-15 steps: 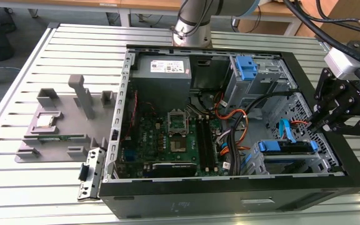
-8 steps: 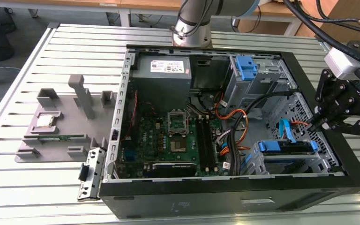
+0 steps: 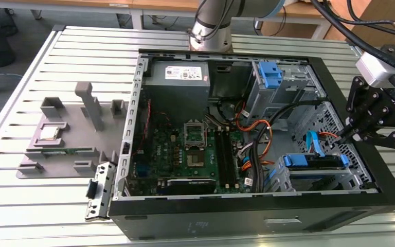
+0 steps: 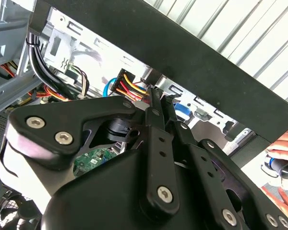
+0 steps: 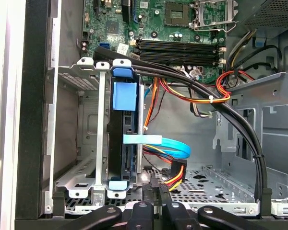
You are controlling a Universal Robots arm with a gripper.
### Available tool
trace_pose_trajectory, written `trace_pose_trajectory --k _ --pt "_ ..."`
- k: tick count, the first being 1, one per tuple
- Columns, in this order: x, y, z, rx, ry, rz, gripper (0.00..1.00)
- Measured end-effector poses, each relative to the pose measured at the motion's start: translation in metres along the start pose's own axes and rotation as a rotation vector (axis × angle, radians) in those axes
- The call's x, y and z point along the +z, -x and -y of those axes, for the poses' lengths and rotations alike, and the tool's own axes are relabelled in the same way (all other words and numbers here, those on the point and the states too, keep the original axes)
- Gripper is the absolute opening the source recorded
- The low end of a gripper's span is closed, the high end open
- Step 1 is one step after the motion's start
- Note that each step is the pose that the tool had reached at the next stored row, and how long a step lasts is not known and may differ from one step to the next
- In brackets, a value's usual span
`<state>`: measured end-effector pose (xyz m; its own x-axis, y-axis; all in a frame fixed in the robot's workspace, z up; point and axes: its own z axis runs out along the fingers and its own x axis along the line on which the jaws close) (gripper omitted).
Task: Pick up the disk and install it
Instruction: 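Insert the second disk wire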
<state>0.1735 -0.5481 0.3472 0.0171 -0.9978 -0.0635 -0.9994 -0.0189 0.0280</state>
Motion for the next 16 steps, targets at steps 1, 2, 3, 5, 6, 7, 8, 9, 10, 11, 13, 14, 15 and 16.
trace_pose_trajectory --k 1,2,3,5,6,7,8,9,10,11,13,14,15,16 --pt "0.0000 0.0000 0.0000 0.000 0.0000 0.0000 0.16" --pt "0.0000 0.0000 0.0000 0.000 0.0000 0.0000 0.16" --pt "0.0000 0.0000 0.0000 0.000 0.0000 0.0000 0.16" --pt "0.0000 0.0000 0.0000 0.000 0.0000 0.0000 0.16" --pt "0.0000 0.0000 0.0000 0.000 0.0000 0.0000 0.16" --pt "0.0001 0.0000 -0.0006 0.001 -0.0001 0.0003 0.16" --pt "0.0001 0.0001 -0.0024 0.000 -0.0001 0.0002 0.16" --pt "0.0001 0.0000 -0.0048 0.000 -0.0004 -0.0001 0.16" --pt "0.0002 -0.0001 -0.0076 0.000 -0.0009 0.0000 0.16" --pt "0.0003 -0.0001 -0.0103 0.000 -0.0019 0.0001 0.16" --pt "0.0003 -0.0015 -0.0132 -0.001 -0.0044 -0.0001 0.16" --pt "0.0002 -0.0030 -0.0137 -0.001 -0.0058 -0.0001 0.16" --pt "0.0001 -0.0049 -0.0139 -0.002 -0.0071 -0.0003 0.16" --pt "-0.0001 -0.0070 -0.0140 -0.003 -0.0082 -0.0003 0.16"
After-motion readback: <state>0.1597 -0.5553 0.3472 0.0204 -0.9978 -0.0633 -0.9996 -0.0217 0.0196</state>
